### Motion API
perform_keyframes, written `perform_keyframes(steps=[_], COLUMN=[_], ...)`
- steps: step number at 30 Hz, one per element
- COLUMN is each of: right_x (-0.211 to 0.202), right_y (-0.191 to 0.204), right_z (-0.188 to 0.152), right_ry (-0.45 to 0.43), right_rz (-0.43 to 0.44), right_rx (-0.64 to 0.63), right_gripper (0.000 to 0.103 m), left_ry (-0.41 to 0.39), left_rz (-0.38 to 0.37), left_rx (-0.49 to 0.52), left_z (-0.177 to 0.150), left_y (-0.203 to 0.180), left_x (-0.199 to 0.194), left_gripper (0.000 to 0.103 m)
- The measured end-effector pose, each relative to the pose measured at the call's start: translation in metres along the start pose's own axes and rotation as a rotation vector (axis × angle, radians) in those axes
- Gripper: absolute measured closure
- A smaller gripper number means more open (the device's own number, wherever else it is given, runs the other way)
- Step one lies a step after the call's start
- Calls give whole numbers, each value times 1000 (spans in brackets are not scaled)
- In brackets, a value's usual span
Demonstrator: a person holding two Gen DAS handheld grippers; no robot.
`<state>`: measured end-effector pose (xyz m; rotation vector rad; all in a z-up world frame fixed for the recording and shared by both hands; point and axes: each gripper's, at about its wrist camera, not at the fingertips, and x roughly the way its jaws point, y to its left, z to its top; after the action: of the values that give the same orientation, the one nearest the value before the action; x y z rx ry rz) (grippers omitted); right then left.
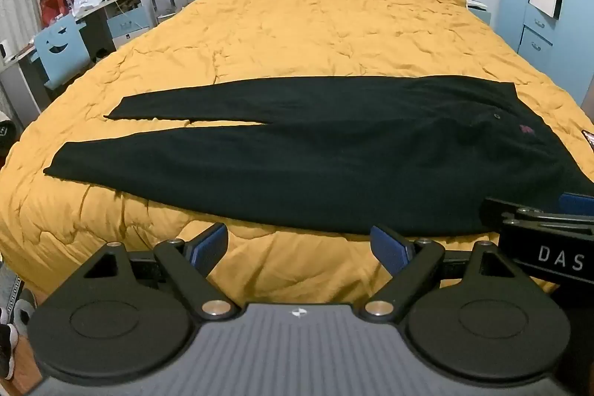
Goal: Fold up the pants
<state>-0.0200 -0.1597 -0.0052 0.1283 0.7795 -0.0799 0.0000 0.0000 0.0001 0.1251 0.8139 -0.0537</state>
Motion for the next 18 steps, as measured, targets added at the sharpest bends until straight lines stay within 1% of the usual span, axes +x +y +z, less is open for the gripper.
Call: perform_keyframes(steps=[18], right_x=[-3], right_y=[1], right_z=[0], right_ry=[2], right_rz=[-5], right_rx=[-1], right_gripper=[20], left_ry=[2], left_rz=[2], left_rx=[2], left_z=[0], left_y=[0], left_x=[0], left_gripper=[2])
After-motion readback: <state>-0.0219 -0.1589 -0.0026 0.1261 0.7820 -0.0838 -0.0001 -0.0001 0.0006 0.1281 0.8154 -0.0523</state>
